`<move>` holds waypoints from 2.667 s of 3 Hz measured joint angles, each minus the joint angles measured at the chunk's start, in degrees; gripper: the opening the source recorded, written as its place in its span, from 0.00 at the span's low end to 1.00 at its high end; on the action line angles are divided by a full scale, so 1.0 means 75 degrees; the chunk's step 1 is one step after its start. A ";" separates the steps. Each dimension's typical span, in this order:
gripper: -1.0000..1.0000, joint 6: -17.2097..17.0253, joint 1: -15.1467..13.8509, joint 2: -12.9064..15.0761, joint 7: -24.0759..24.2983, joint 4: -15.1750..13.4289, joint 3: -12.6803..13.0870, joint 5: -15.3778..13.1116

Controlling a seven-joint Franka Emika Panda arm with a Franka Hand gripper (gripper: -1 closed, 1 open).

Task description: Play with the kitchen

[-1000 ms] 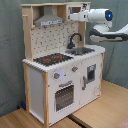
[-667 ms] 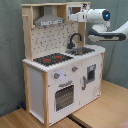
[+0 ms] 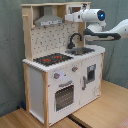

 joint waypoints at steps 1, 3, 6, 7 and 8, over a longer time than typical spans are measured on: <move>1.00 0.0000 -0.0392 0.0186 0.0009 0.0215 0.0419 0.0005; 0.00 0.0007 -0.0490 0.0236 0.0012 0.0285 0.0467 0.0008; 0.00 0.0098 0.1304 0.0264 0.0000 -0.0743 -0.0817 0.0021; 0.00 0.0464 0.1771 0.0264 -0.0105 -0.1125 -0.1165 0.0019; 0.00 0.0740 0.2303 0.0265 -0.0250 -0.1501 -0.1563 0.0017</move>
